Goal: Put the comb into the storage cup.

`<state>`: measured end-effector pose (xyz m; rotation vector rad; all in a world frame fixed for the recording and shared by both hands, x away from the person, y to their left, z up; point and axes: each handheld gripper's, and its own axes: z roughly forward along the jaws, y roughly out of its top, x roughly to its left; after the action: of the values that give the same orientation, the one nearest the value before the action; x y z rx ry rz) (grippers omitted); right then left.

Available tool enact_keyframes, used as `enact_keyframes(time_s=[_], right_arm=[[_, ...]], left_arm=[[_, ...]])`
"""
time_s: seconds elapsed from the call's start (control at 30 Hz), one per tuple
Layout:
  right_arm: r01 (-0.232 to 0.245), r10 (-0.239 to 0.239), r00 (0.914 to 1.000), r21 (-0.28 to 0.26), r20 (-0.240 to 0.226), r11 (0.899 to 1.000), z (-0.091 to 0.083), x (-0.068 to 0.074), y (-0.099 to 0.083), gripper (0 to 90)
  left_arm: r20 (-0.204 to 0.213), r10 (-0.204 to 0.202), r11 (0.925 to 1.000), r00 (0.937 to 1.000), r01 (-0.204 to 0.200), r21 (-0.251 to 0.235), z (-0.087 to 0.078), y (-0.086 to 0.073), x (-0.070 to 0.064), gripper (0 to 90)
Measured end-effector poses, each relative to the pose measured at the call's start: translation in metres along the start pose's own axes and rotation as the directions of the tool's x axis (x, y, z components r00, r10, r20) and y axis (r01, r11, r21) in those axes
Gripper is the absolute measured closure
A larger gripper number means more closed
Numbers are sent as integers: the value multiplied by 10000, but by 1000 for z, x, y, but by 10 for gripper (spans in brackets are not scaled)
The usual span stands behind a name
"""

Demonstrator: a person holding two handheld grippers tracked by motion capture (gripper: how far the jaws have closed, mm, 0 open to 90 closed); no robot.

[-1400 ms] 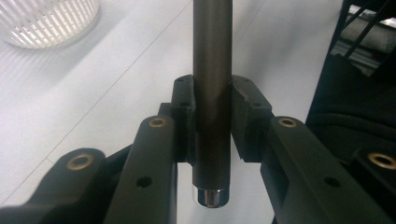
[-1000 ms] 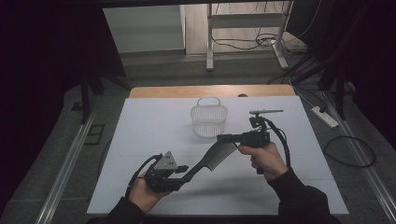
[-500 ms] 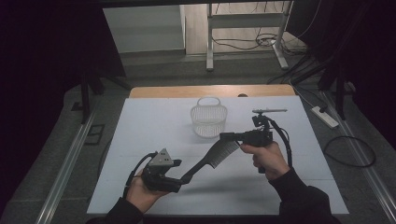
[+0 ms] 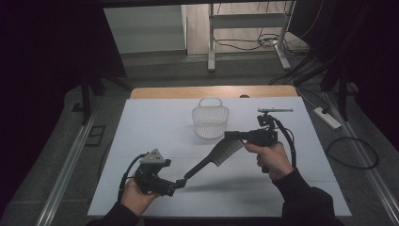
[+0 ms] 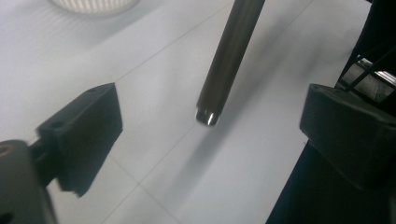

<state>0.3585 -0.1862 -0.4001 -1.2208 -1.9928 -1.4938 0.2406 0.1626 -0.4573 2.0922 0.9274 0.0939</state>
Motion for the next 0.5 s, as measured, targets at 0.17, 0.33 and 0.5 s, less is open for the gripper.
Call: enact_keyframes(time_s=[0.17,0.33,0.5], right_arm=[[-32,34,9999,-119,101,9999,-3,-2,2,841],[-38,44,9998,-288,189,9996,-4,-2,6,841],[29,-19,9996,-342,297,9994,-4,-2,11,841]], left_arm=[[-10,-250,9997,9997,250,-35,-6,-5,3,33],[-356,-231,9994,9991,221,-269,-15,-10,5,13],[-481,-224,9978,9986,193,-631,-22,-14,8,9]])
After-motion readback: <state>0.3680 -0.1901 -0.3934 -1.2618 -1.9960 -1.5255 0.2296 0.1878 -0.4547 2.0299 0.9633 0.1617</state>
